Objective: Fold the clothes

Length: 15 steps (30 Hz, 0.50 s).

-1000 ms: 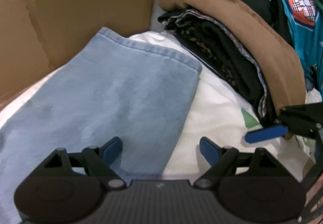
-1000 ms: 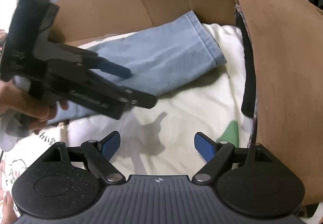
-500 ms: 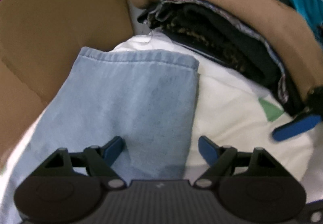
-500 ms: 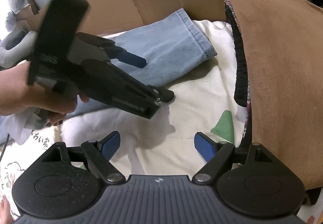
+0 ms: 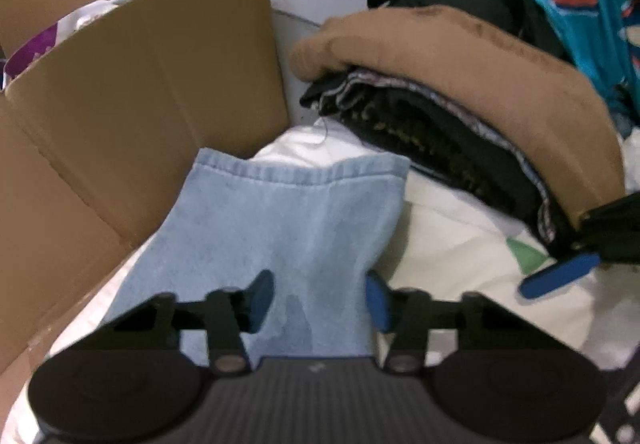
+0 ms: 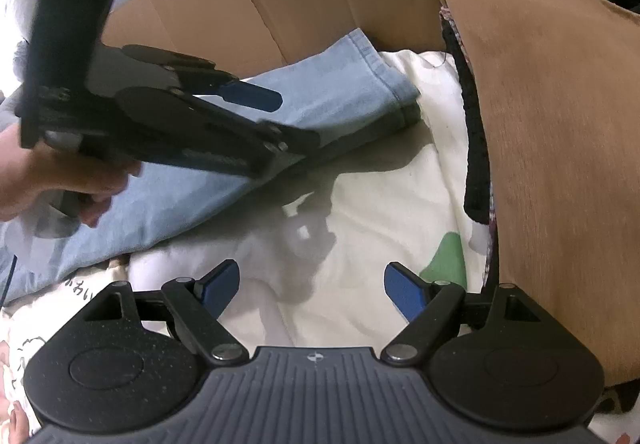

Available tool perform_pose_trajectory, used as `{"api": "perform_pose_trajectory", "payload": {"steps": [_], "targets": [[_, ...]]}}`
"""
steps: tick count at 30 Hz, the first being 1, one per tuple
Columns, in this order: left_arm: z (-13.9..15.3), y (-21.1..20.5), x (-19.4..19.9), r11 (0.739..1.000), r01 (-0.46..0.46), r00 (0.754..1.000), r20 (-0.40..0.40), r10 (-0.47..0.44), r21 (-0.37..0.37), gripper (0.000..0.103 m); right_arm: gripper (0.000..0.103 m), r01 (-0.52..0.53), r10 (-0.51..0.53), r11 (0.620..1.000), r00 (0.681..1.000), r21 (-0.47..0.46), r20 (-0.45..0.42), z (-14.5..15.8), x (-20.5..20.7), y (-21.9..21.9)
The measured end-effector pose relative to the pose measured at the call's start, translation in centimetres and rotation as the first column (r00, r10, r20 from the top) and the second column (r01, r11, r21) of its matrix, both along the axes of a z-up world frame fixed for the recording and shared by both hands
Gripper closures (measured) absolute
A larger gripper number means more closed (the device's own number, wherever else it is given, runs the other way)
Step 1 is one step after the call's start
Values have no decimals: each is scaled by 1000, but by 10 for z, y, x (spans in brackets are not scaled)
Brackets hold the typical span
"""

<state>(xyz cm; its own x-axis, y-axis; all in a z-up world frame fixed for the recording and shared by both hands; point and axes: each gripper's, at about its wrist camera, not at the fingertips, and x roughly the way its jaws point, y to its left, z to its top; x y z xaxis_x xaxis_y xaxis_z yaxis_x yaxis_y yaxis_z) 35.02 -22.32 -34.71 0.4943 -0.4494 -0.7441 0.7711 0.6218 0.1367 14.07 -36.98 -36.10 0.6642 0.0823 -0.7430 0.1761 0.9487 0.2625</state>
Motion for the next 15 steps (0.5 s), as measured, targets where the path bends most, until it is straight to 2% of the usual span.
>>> {"api": "perform_pose_trajectory", "payload": {"steps": [1, 3, 4, 6, 11, 15], "targets": [[1, 2, 2, 1000, 2, 1000, -16, -3, -9, 65, 22, 1, -1, 1000, 1000, -2, 5, 1, 1, -1], [3, 5, 5, 1000, 3, 998, -57, -5, -28, 83, 24, 0, 0, 1000, 1000, -6, 14, 2, 5, -3], [4, 6, 7, 999, 0, 997, -78, -3, -42, 86, 25, 0, 0, 1000, 1000, -10, 18, 3, 7, -4], [5, 9, 14, 997, -12, 992, -125, 2, -80, 99, 27, 2, -2, 1000, 1000, -18, 30, 4, 12, -5], [18, 15, 21, 985, -20, 985, -170, -10, -174, 100, 30, 0, 3, 998, 998, -58, 64, 11, 27, -5], [28, 22, 27, 977, -36, 981, -191, -5, -212, 100, 30, -20, 31, 993, 995, -117, 92, 16, 47, -2]]}}
